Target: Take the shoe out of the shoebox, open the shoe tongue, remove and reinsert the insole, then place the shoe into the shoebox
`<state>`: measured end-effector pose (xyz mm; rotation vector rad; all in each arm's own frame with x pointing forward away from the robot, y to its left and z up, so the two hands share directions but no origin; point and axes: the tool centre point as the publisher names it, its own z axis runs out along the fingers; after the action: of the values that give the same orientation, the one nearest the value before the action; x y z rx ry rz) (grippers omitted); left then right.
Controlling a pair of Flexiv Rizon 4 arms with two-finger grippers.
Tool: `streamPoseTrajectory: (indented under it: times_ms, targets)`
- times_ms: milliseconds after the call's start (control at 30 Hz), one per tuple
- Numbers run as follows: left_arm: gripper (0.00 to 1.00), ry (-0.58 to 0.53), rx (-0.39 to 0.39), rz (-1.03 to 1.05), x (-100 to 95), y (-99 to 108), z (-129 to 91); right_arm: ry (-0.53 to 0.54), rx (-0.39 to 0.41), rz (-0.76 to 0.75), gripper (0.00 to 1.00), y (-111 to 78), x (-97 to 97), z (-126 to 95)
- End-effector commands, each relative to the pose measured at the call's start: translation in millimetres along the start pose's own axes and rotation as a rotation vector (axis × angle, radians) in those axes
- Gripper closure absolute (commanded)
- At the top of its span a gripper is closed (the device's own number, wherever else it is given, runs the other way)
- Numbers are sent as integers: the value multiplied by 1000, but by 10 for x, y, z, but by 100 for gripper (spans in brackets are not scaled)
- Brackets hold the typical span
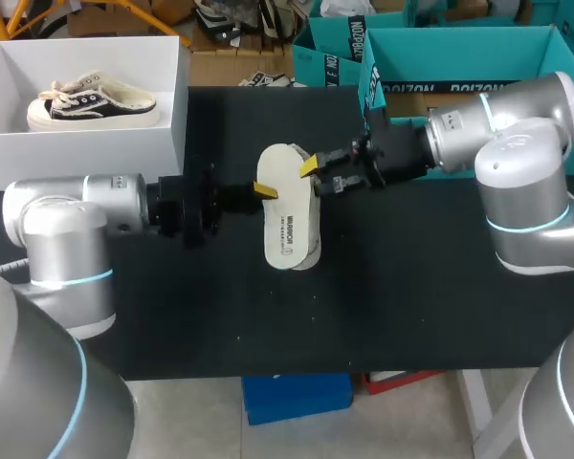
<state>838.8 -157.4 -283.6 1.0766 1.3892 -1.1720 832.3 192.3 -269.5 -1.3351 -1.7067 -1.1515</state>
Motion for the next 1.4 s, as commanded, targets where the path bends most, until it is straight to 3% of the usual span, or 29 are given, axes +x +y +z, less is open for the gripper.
streamPoseTrajectory:
  times_ms: [33,433,667,1200,1400]
  targets:
    - [100,151,-6,-73,-26,-207,-198,-70,-58,14,0,-259,99,-263]
    - [100,321,30,-146,160,-534,-493,-224,-171,98,0,-550,177,-625]
    - [100,423,63,-148,221,-622,-616,-283,-243,134,0,-711,233,-830]
    - [100,511,129,-153,232,-695,-616,-363,-346,183,0,-1082,355,-1127]
    - [100,542,156,-166,270,-723,-582,-352,-344,181,0,-1110,386,-1134]
